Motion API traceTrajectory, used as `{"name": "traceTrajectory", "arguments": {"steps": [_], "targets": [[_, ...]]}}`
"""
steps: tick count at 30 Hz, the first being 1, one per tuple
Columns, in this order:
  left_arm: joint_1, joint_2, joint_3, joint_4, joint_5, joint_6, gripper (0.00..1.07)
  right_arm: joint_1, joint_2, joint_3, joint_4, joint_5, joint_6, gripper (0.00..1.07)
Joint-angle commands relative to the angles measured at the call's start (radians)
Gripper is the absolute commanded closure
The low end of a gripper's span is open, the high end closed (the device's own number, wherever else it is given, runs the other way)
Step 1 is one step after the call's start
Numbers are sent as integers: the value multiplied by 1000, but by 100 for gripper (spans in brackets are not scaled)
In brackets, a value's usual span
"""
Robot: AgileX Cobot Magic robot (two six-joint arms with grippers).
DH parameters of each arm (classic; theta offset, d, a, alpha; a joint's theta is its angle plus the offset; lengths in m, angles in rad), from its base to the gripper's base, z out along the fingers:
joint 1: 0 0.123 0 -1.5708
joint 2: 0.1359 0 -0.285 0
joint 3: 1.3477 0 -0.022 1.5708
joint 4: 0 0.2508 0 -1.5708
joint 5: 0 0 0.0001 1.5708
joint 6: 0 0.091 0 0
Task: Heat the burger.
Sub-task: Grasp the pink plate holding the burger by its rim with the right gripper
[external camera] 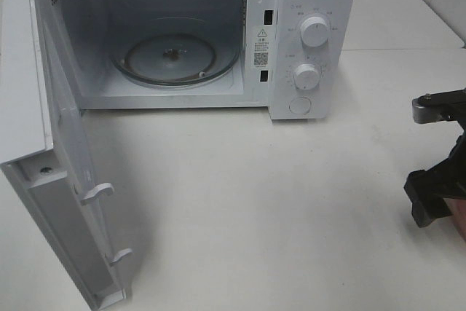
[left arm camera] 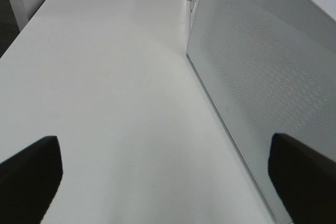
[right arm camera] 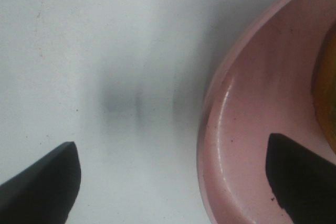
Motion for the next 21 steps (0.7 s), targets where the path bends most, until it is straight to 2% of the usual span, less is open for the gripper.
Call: {"name": "traceTrajectory", "arguments": {"steps": [1, 9, 21], "targets": [[-2, -18, -1, -3, -11, -3, 7, -11, 34, 1, -11, -39, 8, 17], [-2, -18, -1, -3, -11, -3, 7, -65, 88, 1, -22, -82, 4, 18], [-2, -18, -1, -3, -11, -3, 7, -65, 173, 1, -22, -113, 14, 23]]}}
